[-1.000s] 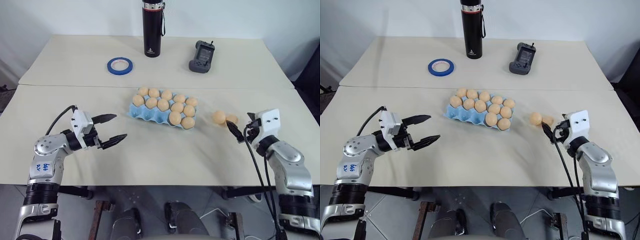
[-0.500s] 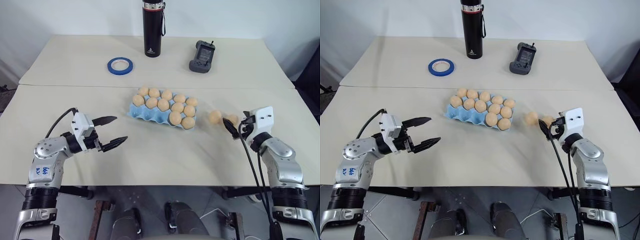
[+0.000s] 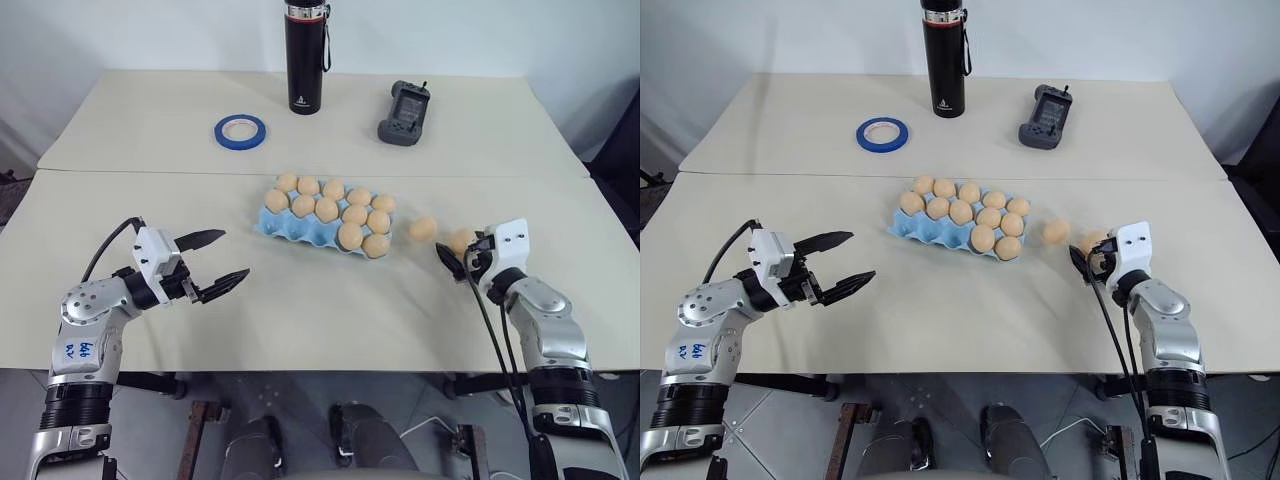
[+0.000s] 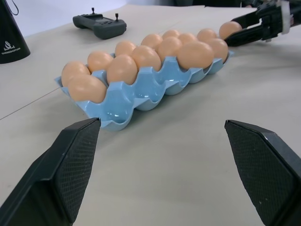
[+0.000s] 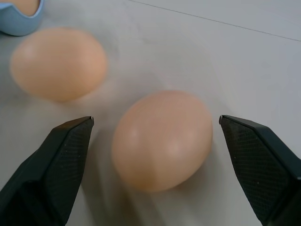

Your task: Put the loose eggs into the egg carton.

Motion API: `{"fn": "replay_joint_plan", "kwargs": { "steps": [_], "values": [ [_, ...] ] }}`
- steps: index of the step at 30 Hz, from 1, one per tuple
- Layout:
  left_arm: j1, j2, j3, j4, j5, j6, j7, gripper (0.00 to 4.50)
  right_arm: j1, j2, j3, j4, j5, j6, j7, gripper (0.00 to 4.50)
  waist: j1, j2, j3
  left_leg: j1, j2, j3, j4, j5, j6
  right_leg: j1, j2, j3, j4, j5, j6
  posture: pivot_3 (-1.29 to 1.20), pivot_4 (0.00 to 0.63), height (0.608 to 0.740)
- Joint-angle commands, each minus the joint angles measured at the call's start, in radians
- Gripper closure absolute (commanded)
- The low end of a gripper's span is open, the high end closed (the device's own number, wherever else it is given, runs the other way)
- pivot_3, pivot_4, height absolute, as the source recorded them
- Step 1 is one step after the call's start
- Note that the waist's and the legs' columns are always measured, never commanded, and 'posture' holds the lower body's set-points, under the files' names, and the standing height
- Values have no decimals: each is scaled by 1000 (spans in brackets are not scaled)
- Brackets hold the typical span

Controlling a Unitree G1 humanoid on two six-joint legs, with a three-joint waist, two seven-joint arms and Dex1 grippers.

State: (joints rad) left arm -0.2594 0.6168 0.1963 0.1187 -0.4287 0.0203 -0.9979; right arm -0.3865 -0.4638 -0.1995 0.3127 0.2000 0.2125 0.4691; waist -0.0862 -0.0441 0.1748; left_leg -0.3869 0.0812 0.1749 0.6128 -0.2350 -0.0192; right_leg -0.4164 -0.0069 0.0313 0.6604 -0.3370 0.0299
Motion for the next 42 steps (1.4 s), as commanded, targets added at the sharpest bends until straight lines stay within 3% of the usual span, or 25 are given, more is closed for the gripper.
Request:
{"fn": "replay_joint_plan", "kwargs": {
  "steps": [1,10,18,22,26,27,42],
  "values": [
    [-30,0,31,-10,-62,27,-25,0,-36,-3,1,23,-5,-37,2,15,0,0,0,0,0,0,0,0,0,0,0,0,0,0,0,0,150,740],
    [-57,-16,42,11,-132,33,-103,0,-91,8,20,97,-15,-43,-1,15,-1,0,0,0,0,0,0,0,0,0,0,0,0,0,0,0,150,740],
    [-48,46,55,-28,-160,85,-182,0,-108,20,21,127,-12,-10,-26,15,-3,0,0,0,0,0,1,0,-1,0,0,0,1,0,0,0,150,740],
    [-36,58,72,-48,-193,111,-212,0,-94,21,12,114,-4,-17,-26,891,-2,0,0,0,0,0,1,0,-1,0,0,0,1,0,0,0,150,740],
    [-36,69,83,-48,-209,126,-232,0,-80,24,4,84,4,-7,-33,2309,-1,0,0,0,0,0,1,0,-1,0,0,0,1,0,0,0,150,740],
    [-36,72,83,-47,-211,130,-237,0,-76,23,3,76,6,-3,-35,2493,-1,0,0,0,0,0,1,0,-1,0,0,0,1,0,0,0,150,740],
    [-12,138,143,-18,-206,130,-301,0,-70,-3,9,-327,59,207,-53,2564,-9,2,1,0,0,0,0,0,-1,-1,0,0,1,0,0,0,150,740]
  ]
}}
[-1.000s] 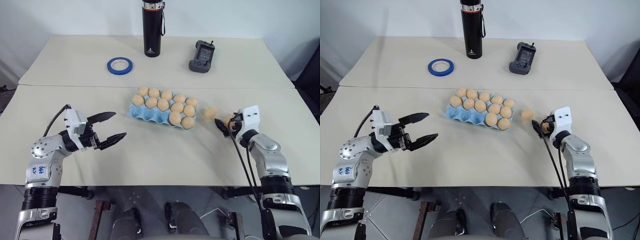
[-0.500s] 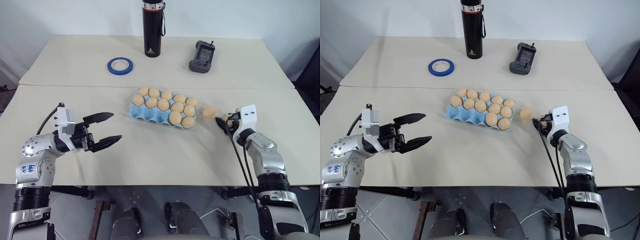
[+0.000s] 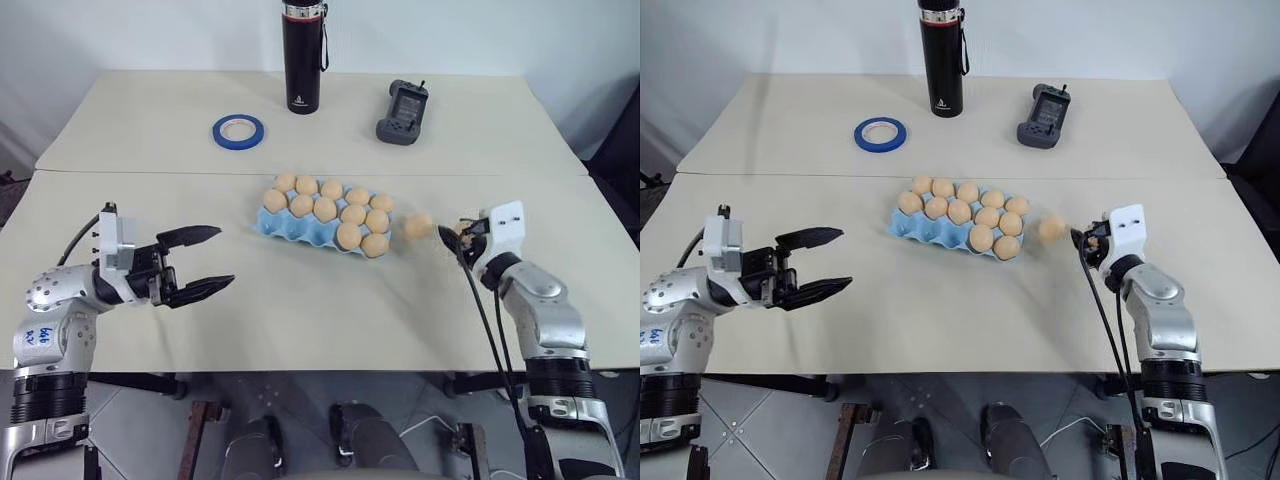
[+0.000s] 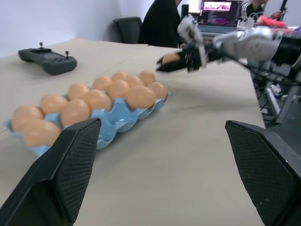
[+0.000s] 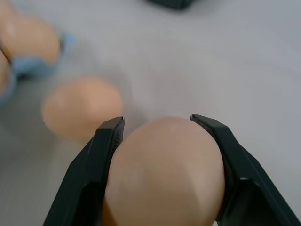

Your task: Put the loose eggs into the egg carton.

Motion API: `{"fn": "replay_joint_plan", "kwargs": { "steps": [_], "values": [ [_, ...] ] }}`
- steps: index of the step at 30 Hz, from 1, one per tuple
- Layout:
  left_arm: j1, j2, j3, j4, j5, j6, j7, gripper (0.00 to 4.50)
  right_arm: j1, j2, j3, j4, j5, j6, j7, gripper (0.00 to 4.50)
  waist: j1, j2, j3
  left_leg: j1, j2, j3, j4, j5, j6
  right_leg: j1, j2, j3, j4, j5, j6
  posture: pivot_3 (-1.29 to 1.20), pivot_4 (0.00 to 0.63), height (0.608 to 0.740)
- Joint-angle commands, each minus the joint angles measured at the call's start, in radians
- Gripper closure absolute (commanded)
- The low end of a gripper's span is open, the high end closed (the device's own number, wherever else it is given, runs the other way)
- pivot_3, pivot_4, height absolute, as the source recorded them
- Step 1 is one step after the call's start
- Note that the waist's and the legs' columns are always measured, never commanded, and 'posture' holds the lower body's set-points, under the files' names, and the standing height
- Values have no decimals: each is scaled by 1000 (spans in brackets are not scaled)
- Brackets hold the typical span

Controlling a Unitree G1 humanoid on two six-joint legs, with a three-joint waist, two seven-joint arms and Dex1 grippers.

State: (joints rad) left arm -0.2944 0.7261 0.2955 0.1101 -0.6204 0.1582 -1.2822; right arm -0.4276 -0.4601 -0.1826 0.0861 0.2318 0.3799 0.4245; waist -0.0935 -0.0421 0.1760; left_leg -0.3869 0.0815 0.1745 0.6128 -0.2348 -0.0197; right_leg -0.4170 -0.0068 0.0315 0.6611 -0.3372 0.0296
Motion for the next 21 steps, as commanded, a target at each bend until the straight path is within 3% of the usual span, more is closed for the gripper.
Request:
{"fn": "replay_joint_plan", "kwargs": {
  "steps": [1,9,21],
  "values": [
    [31,35,52,-9,-14,-8,-16,0,-40,1,4,-124,29,57,-10,2564,-4,0,0,0,0,0,0,0,0,0,0,0,0,0,0,0,150,740],
    [75,65,97,0,-6,-19,-18,0,-154,129,137,-179,44,139,1,2565,-16,0,0,-1,0,0,-1,0,0,0,0,-1,0,-1,-1,0,150,740],
    [150,67,155,-57,-24,-5,7,0,-294,300,326,6,-39,104,7,2565,-21,0,0,-8,0,0,-1,0,0,-8,0,-1,2,-1,-2,0,150,740]
  ]
}}
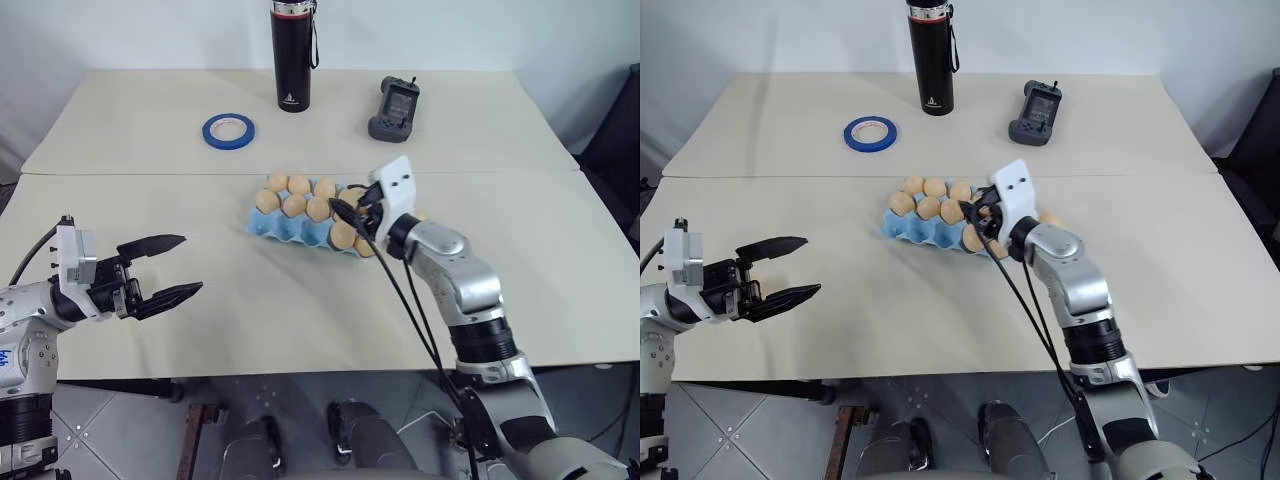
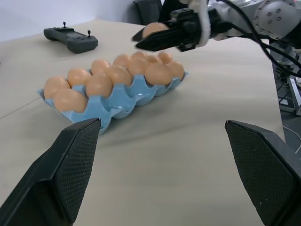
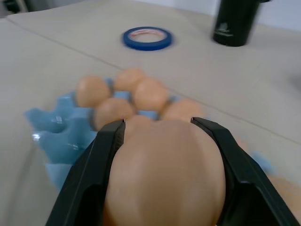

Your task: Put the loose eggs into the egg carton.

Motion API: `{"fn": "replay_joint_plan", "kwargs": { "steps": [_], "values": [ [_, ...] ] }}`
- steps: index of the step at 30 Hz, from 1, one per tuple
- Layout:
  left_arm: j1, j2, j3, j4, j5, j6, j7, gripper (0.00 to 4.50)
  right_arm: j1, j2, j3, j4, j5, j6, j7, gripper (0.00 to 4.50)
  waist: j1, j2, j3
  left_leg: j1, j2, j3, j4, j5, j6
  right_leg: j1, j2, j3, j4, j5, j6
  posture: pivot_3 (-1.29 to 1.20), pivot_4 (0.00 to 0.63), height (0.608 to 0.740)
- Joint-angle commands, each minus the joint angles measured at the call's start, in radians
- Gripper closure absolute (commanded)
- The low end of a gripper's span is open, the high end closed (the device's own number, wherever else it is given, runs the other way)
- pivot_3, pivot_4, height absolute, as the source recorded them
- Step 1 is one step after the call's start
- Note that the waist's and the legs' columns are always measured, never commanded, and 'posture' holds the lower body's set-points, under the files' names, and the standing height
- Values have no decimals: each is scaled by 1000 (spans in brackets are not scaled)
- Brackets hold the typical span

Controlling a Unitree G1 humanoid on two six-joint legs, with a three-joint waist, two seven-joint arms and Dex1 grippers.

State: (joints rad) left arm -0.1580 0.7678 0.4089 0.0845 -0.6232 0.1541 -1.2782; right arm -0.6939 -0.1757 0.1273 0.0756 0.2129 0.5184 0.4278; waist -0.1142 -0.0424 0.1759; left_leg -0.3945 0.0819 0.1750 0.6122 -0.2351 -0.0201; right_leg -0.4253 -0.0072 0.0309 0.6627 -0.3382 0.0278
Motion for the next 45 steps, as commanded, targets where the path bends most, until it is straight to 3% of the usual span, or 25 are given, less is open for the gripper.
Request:
{"fn": "replay_joint_plan", "kwargs": {
  "steps": [1,14,22,29,38,45],
  "values": [
    [17,25,44,-33,-20,-1,4,0,-31,24,23,26,-25,-41,6,2565,0,0,0,-1,0,0,0,0,0,-1,0,0,0,0,0,0,150,740],
    [26,43,26,-38,-21,7,-49,0,-86,100,61,155,-69,-106,19,2565,-6,-1,0,-4,0,0,1,0,0,-4,0,0,0,0,0,0,150,740],
    [6,60,1,-32,-13,-6,-99,0,-113,120,71,178,-89,-117,32,21,-21,-1,0,-5,0,0,1,0,0,-5,0,-1,0,0,0,0,150,740],
    [-42,34,-12,-20,-23,-16,-104,0,-100,82,39,87,-75,-71,45,21,-24,0,0,-6,0,-1,1,0,0,-5,0,-1,1,0,0,0,150,740],
    [-88,-11,-67,-4,-13,-38,-118,0,-12,-140,-156,-147,11,103,63,21,-17,-1,0,-7,0,-1,2,0,0,-5,0,-1,0,0,0,0,150,740],
    [-99,-33,-107,20,-9,-45,-149,0,55,-260,-299,-57,-11,70,-7,21,-21,-1,0,-6,0,-1,2,1,0,-5,0,-1,1,0,0,0,150,740]
  ]
}}
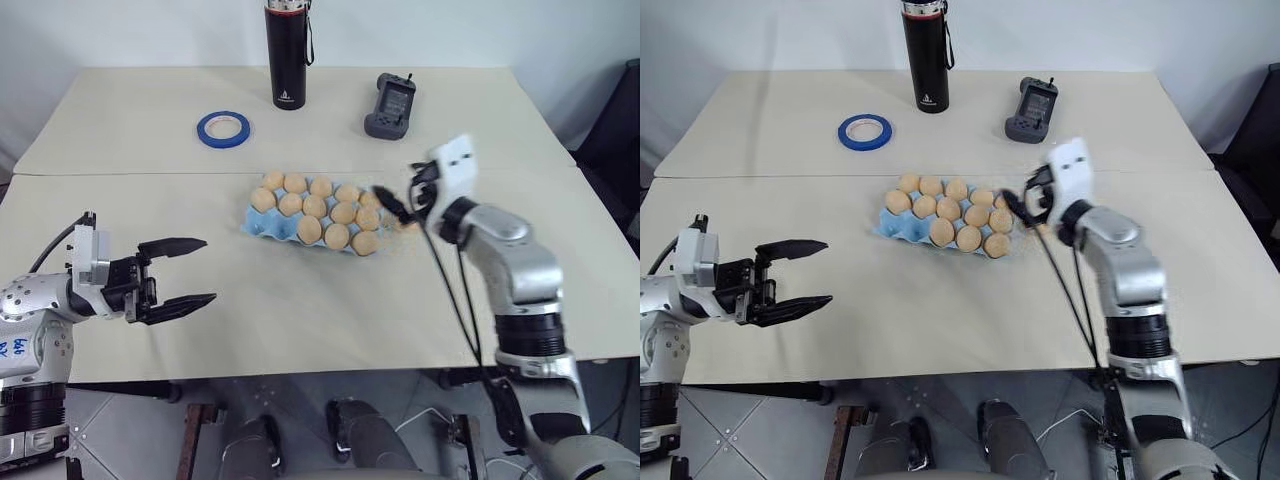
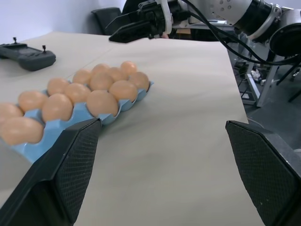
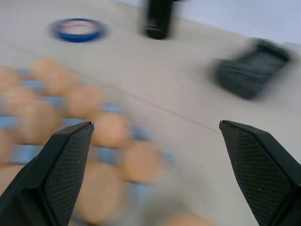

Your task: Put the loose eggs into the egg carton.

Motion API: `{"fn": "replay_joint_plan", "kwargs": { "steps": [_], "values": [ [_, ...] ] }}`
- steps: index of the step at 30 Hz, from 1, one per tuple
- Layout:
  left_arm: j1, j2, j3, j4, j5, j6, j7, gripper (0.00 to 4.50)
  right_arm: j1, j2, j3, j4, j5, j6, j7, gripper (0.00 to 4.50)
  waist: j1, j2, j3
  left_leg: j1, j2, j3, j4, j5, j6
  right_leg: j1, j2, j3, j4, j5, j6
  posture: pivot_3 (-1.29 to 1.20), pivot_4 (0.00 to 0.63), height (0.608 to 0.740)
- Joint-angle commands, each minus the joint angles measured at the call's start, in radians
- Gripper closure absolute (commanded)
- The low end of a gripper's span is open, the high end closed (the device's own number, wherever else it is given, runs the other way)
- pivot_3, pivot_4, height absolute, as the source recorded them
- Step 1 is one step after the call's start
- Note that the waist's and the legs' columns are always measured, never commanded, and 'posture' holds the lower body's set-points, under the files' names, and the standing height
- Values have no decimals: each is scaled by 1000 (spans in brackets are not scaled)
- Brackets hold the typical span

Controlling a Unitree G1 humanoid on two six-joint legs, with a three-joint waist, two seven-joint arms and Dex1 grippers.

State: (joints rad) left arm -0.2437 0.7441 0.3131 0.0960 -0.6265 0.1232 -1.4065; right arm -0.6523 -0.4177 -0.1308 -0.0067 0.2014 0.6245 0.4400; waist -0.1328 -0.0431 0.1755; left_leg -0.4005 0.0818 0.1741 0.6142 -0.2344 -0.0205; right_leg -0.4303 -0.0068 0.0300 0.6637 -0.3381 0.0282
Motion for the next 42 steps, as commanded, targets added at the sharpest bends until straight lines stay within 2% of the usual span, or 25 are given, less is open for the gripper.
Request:
{"fn": "replay_joint_plan", "kwargs": {
  "steps": [1,8,14,23,38,40,42],
  "values": [
    [-18,-14,-18,13,-4,-15,-20,0,18,-19,-47,47,1,-49,-21,21,-5,0,0,0,0,0,0,0,0,0,0,0,0,0,0,0,150,740],
    [-33,-17,-43,29,-1,-18,-40,0,23,33,-66,147,26,-119,-47,21,-6,1,0,2,0,1,0,1,-1,0,1,2,3,0,0,0,150,740],
    [-29,-14,-41,28,1,-17,-41,0,41,75,-68,150,57,-148,-46,21,-4,1,0,2,0,1,1,2,-1,0,1,2,4,0,0,0,150,740],
    [-29,-28,-43,15,9,-25,-7,0,59,111,-37,258,37,-253,-43,21,-4,1,0,2,0,1,1,2,-1,0,1,2,6,0,0,0,150,740],
    [-20,-31,-40,-15,5,-30,35,0,-9,146,13,471,13,-358,-6,21,-6,1,0,5,0,1,2,3,-1,1,1,3,9,0,0,0,150,740],
    [-16,-32,-38,-17,5,-33,39,0,-12,148,13,473,11,-367,-7,414,-5,1,0,5,0,1,3,3,-1,2,1,3,9,0,0,0,150,740],
    [-12,-31,-35,-20,4,-34,42,0,-12,148,13,467,10,-369,-8,993,-5,1,0,6,0,1,3,3,-1,2,1,3,10,0,0,0,150,740]
  ]
}}
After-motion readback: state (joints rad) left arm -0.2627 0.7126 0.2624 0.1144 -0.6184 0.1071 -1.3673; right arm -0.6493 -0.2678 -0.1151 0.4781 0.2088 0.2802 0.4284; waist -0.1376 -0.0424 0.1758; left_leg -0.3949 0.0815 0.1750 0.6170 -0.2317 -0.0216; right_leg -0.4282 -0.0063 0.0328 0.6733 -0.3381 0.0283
